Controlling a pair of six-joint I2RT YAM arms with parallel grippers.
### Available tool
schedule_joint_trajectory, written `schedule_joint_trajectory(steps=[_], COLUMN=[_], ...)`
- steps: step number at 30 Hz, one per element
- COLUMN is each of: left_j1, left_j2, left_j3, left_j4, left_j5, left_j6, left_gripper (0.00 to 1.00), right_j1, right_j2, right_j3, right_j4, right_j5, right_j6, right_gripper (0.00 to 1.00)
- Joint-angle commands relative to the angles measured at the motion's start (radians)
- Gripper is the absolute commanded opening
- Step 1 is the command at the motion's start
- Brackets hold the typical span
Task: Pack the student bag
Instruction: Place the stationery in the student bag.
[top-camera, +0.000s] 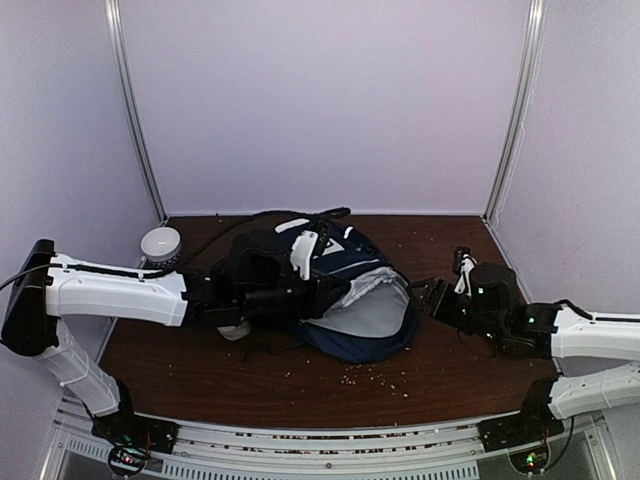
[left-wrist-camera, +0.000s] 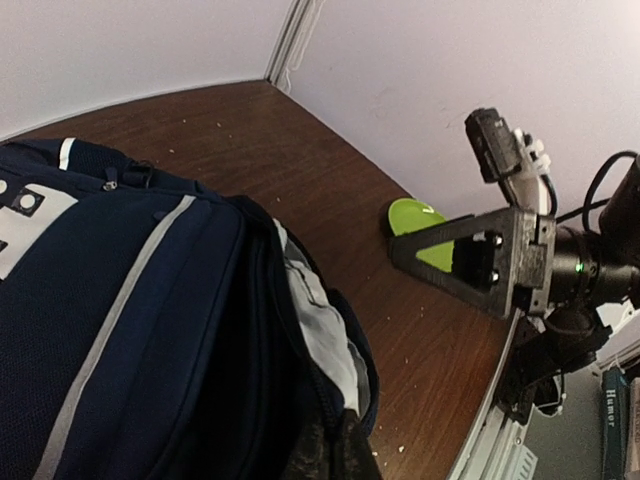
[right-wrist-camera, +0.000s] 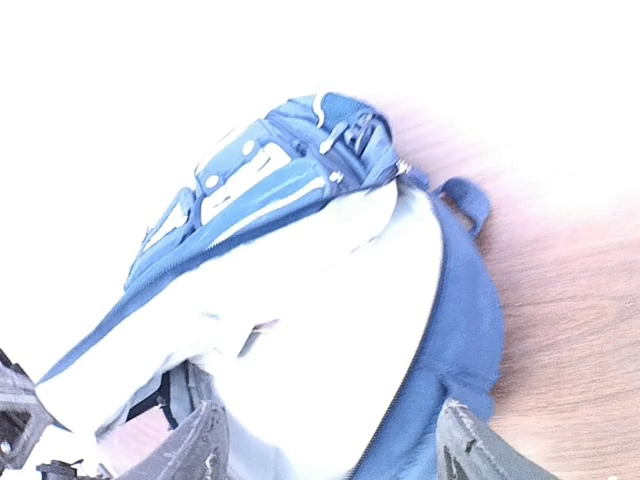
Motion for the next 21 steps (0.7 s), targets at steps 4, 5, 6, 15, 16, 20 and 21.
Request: schedule_joint_trajectory(steps=[4, 5, 6, 15, 16, 20, 21], left_j1=[-0.06, -0.06, -0.06, 0.02, 0.065, 0.251, 0.295], left_j2=[-0.037, -0.055, -0.076, -0.339, -0.358, -0.421, -0.427], left_j3=[0.039, 0.029, 0.017, -0.104, -0.123, -0.225, -0.247], left_j4=[-0.155, -0.175, -0.197, -0.624, -0.685, -0.767, -0.767], left_j5=[-0.096, -0.122, -0.157, -0.555, -0.569, -0.483, -0.45], left_j6=[0.069, 0.058, 0.044, -0.264, -0.332, -0.502, -0.536], left_gripper=[0.47, 0.57, 0.68, 0.98, 0.98, 0.98, 0.98], right_j1=[-0.006, -0.005, -0.006, 0.001, 0.004, 0.012, 0.013], right_j2=[-0.088, -0.095, -0.102, -0.179, -0.18, -0.169, -0.165], right_j3=[-0.01, -0.002, 0.003, -0.004, -0.006, -0.008, -0.008], right_j4=[-0.045, -0.061, -0.073, -0.129, -0.13, -0.129, -0.129], right_j5=[0.065, 0.064, 0.064, 0.071, 0.07, 0.067, 0.065], right_j6=[-0.073, -0.079, -0.084, -0.096, -0.098, -0.093, -0.093], right_gripper=[0.71, 0.71, 0.71, 0.7, 0.7, 0.69, 0.7])
